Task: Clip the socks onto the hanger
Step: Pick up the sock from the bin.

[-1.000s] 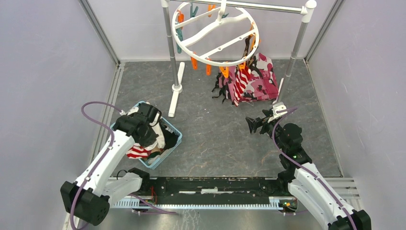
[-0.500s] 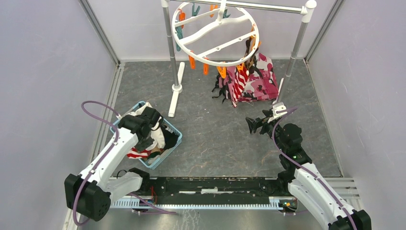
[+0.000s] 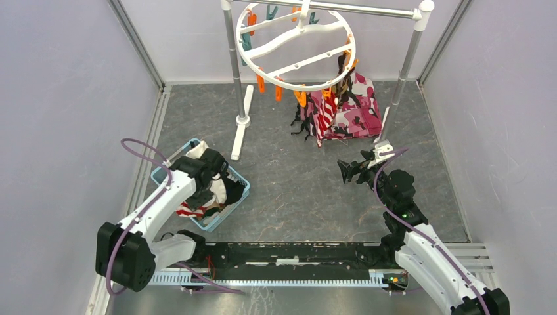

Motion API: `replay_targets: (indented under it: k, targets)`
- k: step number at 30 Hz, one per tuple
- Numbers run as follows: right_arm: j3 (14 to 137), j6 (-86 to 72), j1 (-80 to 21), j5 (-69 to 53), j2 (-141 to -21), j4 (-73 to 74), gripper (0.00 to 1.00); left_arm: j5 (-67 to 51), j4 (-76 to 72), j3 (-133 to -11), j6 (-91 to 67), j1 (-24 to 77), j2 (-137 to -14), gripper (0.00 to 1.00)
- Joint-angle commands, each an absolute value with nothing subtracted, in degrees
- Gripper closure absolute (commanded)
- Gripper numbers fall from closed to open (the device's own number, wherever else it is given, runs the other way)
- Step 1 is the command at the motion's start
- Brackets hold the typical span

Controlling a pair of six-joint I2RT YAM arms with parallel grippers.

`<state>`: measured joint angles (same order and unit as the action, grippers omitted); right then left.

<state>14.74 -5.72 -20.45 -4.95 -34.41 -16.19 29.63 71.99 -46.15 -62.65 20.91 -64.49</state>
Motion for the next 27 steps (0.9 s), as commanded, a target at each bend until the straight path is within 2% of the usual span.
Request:
replay_targets:
  k: [1,3,7,14,18,21,24,27]
  targets:
    - [15.05,-5.30,-20.75,-3.79,-33.63,-17.47,0.09,31.72,67.68,-44.63,-66.40,20.27,-65.67,0.70]
    - [15.03,-5.28,-20.87,-3.72,-33.62,-17.47,0.09,32.48,67.32,-44.76,-66.25,20.21,-65.95,0.86]
    - [15.02,-5.32,-20.83,-3.76,-33.80,-17.51,0.09,34.19,66.59,-46.94,-63.85,20.17,-65.65,0.97]
    - [15.03,-5.34,-20.84,-3.65,-33.97,-17.55,0.09,35.55,62.69,-50.74,-56.62,20.16,-62.24,0.98]
    - [15.02,-5.29,-20.83,-3.67,-33.84,-17.41,0.09,38.10,61.95,-52.10,-54.51,20.16,-62.54,0.92]
    - [15.02,-5.25,-20.81,-3.69,-33.79,-17.45,0.09,38.47,61.05,-52.80,-52.85,20.14,-63.48,0.80]
    - [15.12,-5.16,-20.83,-3.63,-33.66,-17.33,0.09,37.50,61.71,-53.35,-52.88,20.11,-64.26,0.74]
    - [15.11,-5.10,-20.84,-3.51,-33.57,-17.25,0.09,34.04,64.80,-54.31,-55.10,20.13,-64.28,0.59]
